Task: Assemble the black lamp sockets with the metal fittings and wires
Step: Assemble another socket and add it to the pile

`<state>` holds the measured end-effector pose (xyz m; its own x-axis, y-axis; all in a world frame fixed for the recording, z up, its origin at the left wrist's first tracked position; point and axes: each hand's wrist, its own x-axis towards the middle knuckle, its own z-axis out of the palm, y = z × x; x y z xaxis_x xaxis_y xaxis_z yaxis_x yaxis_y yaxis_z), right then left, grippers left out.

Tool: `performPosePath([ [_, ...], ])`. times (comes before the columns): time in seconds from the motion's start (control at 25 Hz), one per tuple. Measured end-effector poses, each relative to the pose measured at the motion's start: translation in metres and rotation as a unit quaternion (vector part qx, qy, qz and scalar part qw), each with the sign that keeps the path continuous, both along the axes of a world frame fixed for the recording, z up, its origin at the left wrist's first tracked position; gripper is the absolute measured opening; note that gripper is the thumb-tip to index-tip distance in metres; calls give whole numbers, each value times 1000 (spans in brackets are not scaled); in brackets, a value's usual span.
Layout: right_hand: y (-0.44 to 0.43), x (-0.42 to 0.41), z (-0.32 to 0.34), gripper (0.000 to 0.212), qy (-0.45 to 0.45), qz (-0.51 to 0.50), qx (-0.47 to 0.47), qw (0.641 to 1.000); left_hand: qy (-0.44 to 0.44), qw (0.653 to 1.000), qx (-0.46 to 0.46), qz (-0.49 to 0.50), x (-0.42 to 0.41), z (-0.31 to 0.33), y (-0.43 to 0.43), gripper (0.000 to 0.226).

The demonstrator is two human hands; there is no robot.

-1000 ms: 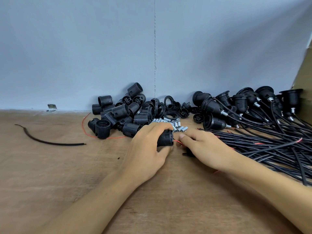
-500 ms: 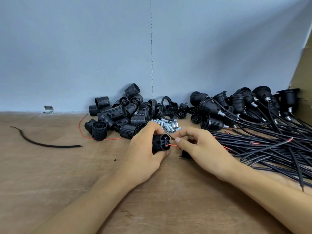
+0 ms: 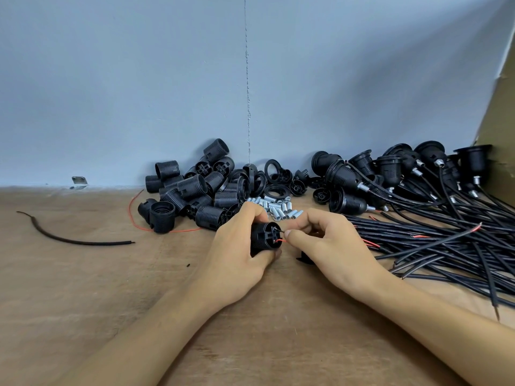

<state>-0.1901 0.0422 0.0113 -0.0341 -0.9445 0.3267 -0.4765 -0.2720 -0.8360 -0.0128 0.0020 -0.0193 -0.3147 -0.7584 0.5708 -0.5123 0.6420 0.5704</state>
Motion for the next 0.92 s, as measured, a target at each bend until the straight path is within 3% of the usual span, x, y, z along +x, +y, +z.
performPosePath([
  [0.36,3,3,-1,11,18,-38,-29,999,6,998,-58,4,-1,2,1,49],
  [0.72,4,0,-7,10,113,-42,-99,988,-6,996,-87,16,0,2,1,52],
  [0.92,3,1,-8,9,115,-45,-122,985,-18,996,-86,4,0,2,2,38],
])
